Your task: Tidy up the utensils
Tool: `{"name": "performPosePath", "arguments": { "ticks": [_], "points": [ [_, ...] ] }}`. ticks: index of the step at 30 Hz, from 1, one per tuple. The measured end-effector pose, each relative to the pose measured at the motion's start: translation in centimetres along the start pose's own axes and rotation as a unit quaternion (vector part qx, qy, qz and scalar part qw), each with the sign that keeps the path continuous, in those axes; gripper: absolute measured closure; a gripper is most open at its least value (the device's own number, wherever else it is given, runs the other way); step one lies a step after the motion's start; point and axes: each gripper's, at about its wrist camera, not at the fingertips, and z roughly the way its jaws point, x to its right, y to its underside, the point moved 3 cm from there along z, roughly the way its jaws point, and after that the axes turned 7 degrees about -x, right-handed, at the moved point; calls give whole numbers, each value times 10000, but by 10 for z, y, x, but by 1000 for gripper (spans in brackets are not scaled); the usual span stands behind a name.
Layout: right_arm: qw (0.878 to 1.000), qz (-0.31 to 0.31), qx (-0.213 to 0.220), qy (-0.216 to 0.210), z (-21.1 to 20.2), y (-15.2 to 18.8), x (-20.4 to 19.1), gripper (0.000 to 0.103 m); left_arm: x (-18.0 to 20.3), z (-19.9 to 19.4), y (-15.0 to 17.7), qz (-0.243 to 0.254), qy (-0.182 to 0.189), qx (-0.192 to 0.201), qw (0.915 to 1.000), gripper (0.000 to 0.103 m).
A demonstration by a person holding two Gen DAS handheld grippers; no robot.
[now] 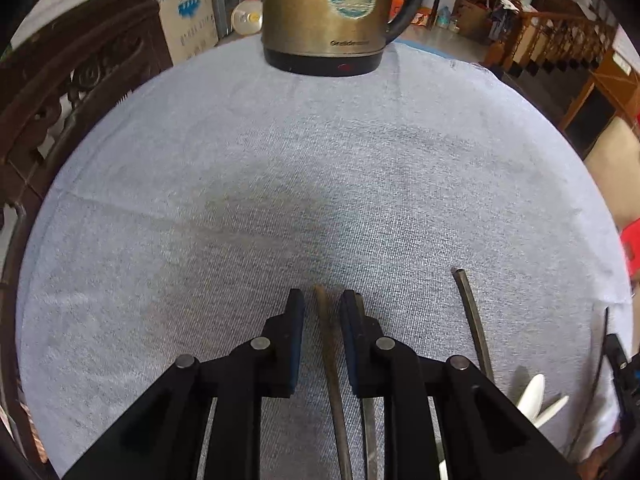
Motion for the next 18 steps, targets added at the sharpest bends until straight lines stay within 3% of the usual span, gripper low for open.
{"name": "performPosePath", "arguments": {
  "ticks": [3,9,18],
  "points": [
    [10000,-27,13,-36,1,0,-1,96,-6,-3,5,-15,-30,113,9999,97],
    [9998,-56,98,-155,-2,-2,-2,96,-19,-27,18,-277,265,547,9978,99],
    [9983,-66,495,-285,-26,-3,-4,96,-14,-142,63,-121,748,1696,9826,98]
  ]
}}
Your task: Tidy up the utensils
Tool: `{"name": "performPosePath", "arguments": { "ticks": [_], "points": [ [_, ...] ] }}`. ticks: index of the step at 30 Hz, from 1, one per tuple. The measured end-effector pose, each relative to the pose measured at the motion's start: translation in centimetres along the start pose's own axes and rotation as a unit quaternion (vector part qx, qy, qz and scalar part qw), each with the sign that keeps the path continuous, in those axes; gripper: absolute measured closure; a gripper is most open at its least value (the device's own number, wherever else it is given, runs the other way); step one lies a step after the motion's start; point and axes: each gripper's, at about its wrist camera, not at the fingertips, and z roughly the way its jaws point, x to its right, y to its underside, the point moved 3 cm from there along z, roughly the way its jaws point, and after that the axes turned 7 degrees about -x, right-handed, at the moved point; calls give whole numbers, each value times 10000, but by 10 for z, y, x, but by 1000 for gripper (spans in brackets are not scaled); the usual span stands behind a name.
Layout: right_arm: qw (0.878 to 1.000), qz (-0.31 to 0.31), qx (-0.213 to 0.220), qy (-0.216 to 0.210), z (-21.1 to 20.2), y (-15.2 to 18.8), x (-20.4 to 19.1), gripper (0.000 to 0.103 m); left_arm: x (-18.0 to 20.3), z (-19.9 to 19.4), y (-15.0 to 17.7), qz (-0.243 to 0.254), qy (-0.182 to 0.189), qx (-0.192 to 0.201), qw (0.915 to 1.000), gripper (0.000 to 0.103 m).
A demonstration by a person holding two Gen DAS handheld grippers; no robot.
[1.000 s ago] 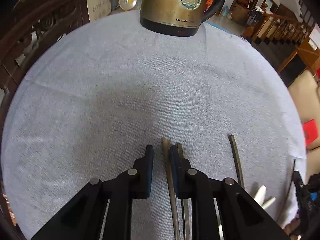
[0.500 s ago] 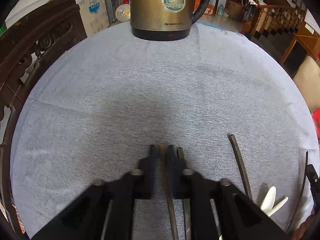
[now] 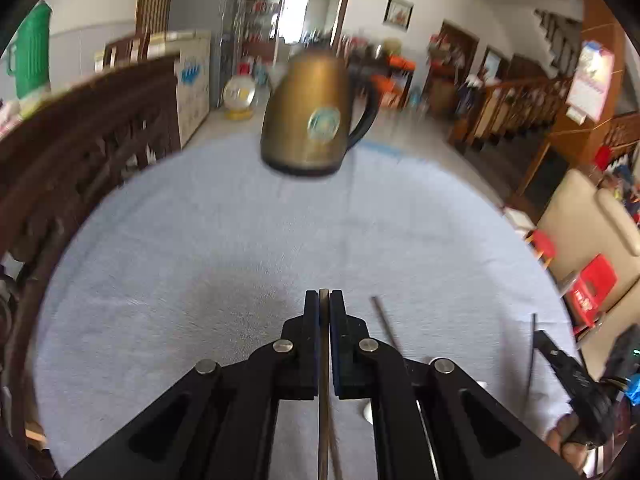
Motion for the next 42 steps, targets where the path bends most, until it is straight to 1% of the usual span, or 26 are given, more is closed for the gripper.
{"name": "performPosePath", "arguments": {
  "ticks": [2,4,6,9,12,14,19,21,23,24,25,27,28,29,31,32,34,36,39,40,42],
  "points": [
    [9998,74,176,-61,-16,-2,-1,96,5,-29,1,29,114,287,9995,98],
    [9990,134,410,-124,-37,-4,-2,96,12,-60,9,40,225,610,9979,98],
    [9981,128,587,-128,-56,-6,-3,96,15,-84,18,36,281,840,9961,98],
    [9964,63,843,-68,-89,-6,-8,96,16,-105,25,4,374,1141,9928,98],
    [9943,-19,1067,-26,-118,-5,-16,97,15,-135,37,-11,446,1476,9880,98],
    [9923,-116,1233,-28,-138,-4,-25,97,17,-149,45,29,426,1626,9858,98],
    [9842,-525,1693,6,-184,0,-60,97,25,-178,51,91,431,1950,9798,98],
    [9821,-728,1736,50,-192,2,-72,97,27,-184,53,68,464,1994,9788,98],
    [9842,-754,1585,235,-192,1,-76,97,30,-193,56,60,532,2062,9770,98],
    [9870,-679,1441,214,-189,-1,-74,97,31,-198,58,91,541,2110,9759,98],
    [9908,-580,1208,212,-184,-4,-69,96,33,-200,58,128,542,2151,9750,98],
    [9966,-287,566,530,-161,-13,-52,92,34,-209,60,184,584,2204,9735,98],
    [9975,-170,315,613,-151,-18,-44,81,34,-210,61,192,588,2234,9728,98],
    [9972,-60,-52,737,-136,-24,-35,68,33,-211,61,196,596,2265,9720,98],
    [9927,147,-641,1014,-105,-34,-18,57,29,-211,58,180,639,2299,9709,98],
    [9901,194,-842,1107,-93,-37,-11,57,28,-212,58,167,650,2314,9705,98],
    [9813,241,-1244,1449,-70,-45,0,57,24,-211,56,151,656,2345,9698,98],
    [9692,177,-1644,1823,-43,-49,4,62,20,-209,55,144,640,2370,9693,98],
    [9540,44,-1961,2267,-14,-53,4,67,15,-207,56,137,608,2404,9687,98],
    [9465,4,-2061,2482,-5,-54,5,72,14,-207,57,134,603,2407,9686,98],
    [9331,48,-2306,2759,8,-51,9,76,10,-207,59,124,584,2429,9682,98]
  ]
}}
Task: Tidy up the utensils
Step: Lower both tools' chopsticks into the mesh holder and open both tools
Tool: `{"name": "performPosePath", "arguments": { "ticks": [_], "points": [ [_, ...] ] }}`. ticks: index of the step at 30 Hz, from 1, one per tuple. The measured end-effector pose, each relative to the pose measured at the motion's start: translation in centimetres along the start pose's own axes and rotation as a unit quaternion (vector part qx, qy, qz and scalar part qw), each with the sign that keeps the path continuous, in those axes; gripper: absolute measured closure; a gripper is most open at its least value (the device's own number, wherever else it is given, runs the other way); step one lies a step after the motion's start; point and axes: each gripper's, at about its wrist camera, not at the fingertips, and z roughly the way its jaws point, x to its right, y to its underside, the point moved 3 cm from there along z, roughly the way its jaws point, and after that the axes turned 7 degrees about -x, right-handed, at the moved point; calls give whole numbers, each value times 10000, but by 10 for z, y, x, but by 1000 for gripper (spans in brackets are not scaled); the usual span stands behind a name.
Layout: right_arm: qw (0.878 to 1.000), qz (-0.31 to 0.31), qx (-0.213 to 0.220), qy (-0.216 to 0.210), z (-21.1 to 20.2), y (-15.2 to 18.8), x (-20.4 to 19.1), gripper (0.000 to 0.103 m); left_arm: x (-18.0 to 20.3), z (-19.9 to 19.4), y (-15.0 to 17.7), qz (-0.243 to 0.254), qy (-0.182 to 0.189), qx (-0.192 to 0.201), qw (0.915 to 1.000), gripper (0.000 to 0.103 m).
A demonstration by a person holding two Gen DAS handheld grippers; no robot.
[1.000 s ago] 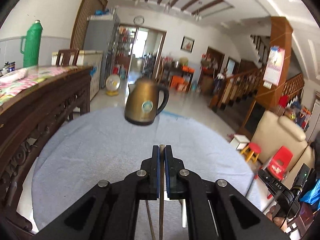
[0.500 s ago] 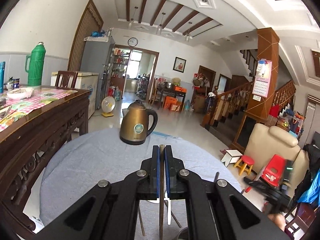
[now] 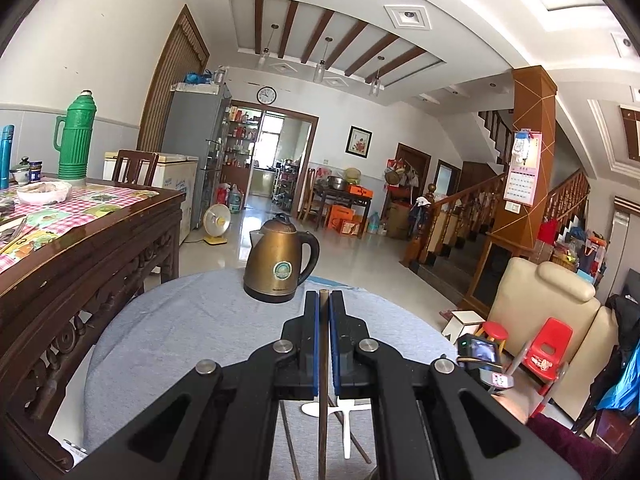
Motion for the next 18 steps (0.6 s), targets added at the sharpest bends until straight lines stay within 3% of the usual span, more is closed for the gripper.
{"name": "performPosePath", "arguments": {
  "ticks": [1,5,9,14,18],
  "points": [
    [9999,22,-151,20,7,-1,-1,80,-1,-1,1,1,-4,12,10000,98],
    [9983,-270,125,505,5,-2,-7,93,-4,-5,2,-66,19,40,10000,98],
    [9984,-316,400,248,0,4,-4,97,-1,-11,1,-93,26,82,9999,98],
    [9876,-276,1463,-504,-58,40,21,97,5,-24,-1,-140,96,210,9996,98],
    [9617,-401,2532,-967,-114,69,25,97,17,-33,-5,-176,184,365,9990,98]
  ]
}}
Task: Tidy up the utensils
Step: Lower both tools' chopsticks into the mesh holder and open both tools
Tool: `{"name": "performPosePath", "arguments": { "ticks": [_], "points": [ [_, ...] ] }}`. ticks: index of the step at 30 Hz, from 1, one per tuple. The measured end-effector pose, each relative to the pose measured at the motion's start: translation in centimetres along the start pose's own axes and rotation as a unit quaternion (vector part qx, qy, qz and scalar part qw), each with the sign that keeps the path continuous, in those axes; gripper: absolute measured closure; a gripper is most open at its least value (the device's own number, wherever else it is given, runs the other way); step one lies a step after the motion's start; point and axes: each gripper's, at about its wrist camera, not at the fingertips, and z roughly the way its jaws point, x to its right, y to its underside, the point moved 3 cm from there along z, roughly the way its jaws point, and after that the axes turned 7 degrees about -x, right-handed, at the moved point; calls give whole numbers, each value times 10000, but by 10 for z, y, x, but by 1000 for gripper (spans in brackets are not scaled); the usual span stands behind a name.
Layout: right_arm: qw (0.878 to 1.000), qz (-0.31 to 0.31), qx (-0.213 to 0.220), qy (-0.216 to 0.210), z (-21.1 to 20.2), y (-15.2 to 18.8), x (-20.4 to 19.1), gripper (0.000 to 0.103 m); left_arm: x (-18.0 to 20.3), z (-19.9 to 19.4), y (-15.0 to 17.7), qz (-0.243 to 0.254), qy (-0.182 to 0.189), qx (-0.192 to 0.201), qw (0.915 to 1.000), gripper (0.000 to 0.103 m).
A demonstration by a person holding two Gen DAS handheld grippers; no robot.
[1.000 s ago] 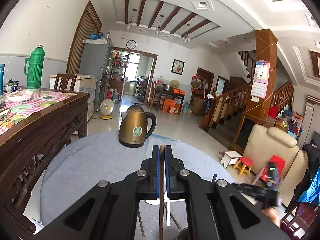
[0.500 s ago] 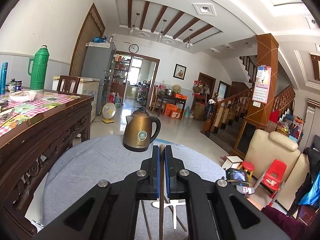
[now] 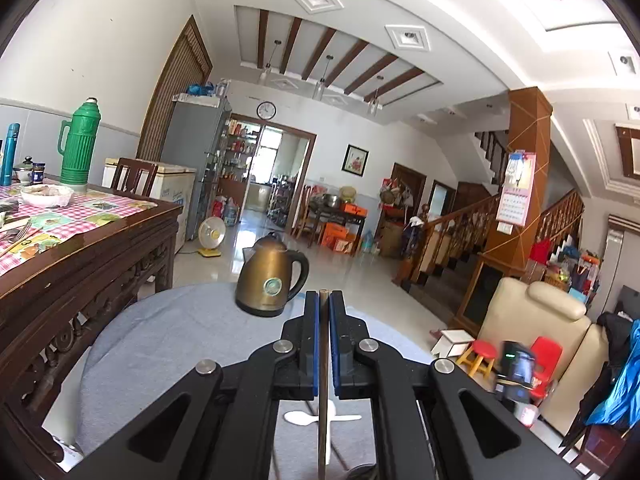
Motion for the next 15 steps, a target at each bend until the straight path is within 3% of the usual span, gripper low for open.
{"name": "performPosePath", "arguments": {
  "ticks": [6,11,15],
  "points": [
    [9844,146,1492,-919,-104,-1,-23,97,14,-3,-5,-106,122,126,9998,98],
    [9632,251,2202,-1522,-170,8,-44,97,19,0,-1,-185,85,229,9995,98],
    [9417,196,2729,-1957,-199,24,-84,97,21,9,10,-266,-50,300,9992,98]
  ]
}}
